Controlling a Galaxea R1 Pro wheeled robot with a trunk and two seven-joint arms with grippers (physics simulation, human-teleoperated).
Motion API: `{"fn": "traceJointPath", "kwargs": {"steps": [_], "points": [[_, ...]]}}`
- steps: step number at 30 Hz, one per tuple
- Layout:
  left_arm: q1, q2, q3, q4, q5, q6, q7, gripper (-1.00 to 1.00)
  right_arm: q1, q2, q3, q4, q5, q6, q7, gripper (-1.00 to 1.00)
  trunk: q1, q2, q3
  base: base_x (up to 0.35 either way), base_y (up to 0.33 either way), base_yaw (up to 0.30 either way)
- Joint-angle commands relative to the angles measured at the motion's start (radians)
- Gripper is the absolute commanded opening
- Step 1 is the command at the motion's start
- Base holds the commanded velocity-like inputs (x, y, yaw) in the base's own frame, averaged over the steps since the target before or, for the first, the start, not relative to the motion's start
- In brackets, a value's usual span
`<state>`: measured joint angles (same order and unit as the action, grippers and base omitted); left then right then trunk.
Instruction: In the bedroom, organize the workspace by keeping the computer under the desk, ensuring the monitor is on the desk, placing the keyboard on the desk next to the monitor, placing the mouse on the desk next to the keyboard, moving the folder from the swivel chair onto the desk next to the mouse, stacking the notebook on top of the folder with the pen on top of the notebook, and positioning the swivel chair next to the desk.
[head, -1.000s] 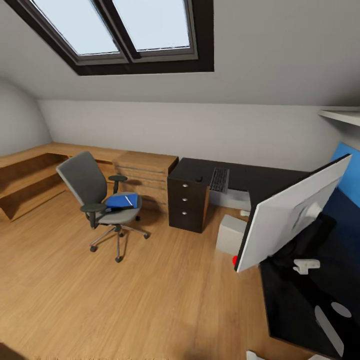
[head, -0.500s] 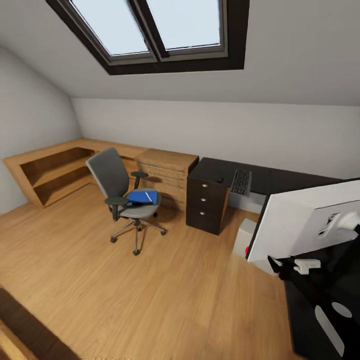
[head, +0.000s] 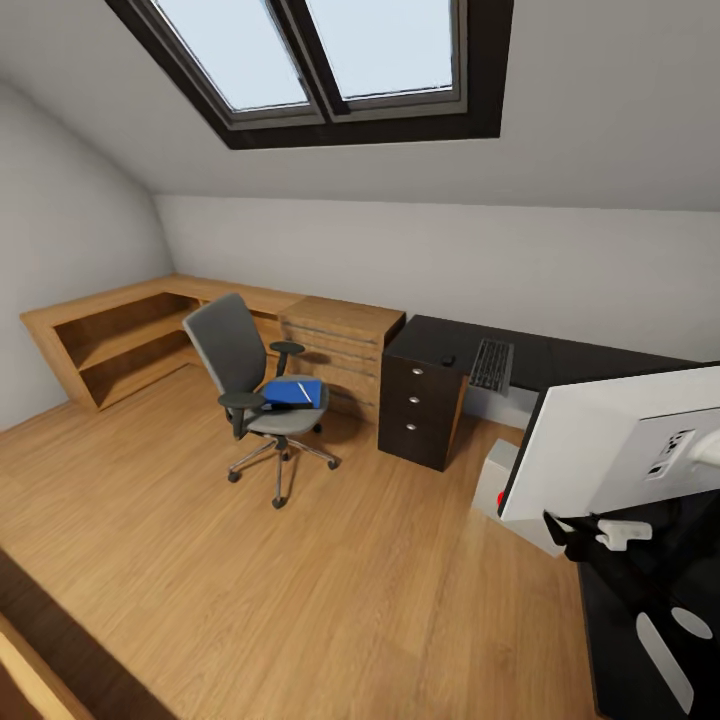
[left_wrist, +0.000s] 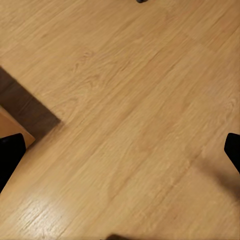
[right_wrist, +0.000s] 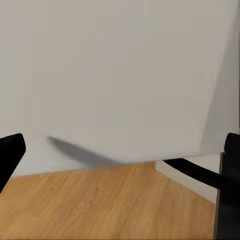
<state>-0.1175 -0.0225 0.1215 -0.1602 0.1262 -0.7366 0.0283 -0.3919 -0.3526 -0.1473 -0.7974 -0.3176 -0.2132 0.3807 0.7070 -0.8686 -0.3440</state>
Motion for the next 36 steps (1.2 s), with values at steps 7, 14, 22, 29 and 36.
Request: {"fn": "traceJointPath", "kwargs": {"steps": [7,14,22,29,36], "points": [[-0.001,0.0,0.003,0.0,0.0,-0.003,0.0,1.0,-0.001,0.001,-0.024,0.015,-0.01,0.0,0.008,1.0,0.0,-0.001,-0.001,-0.001,0.0,0.001],[-0.001,0.0,0.003,0.0,0.0,-0.003,0.0,1.0,-0.001,0.003,-0.034,0.016,-0.009,0.007,0.0,1.0,0.0,-0.001,-0.001,-0.129,-0.082,0.0],[-0.001,0.0,0.003,0.0,0.0,-0.004,0.0,1.0,-0.001,0.005,-0.036,0.011,-0.012,0.047,-0.126,1.0,0.0,-0.001,-0.001,-0.186,-0.144,0.0],[-0.001,0.001,0.003,0.0,0.0,-0.004,-0.001,1.0,-0.001,0.006,-0.036,0.004,-0.012,0.084,-0.182,1.0,0.0,-0.001,-0.001,-0.032,-0.026,0.0],[-0.001,0.0,0.003,0.001,-0.001,-0.004,-0.001,1.0,-0.001,0.007,-0.039,-0.048,-0.012,0.173,-0.192,1.0,0.0,-0.001,-0.001,-0.004,-0.004,0.0]]}}
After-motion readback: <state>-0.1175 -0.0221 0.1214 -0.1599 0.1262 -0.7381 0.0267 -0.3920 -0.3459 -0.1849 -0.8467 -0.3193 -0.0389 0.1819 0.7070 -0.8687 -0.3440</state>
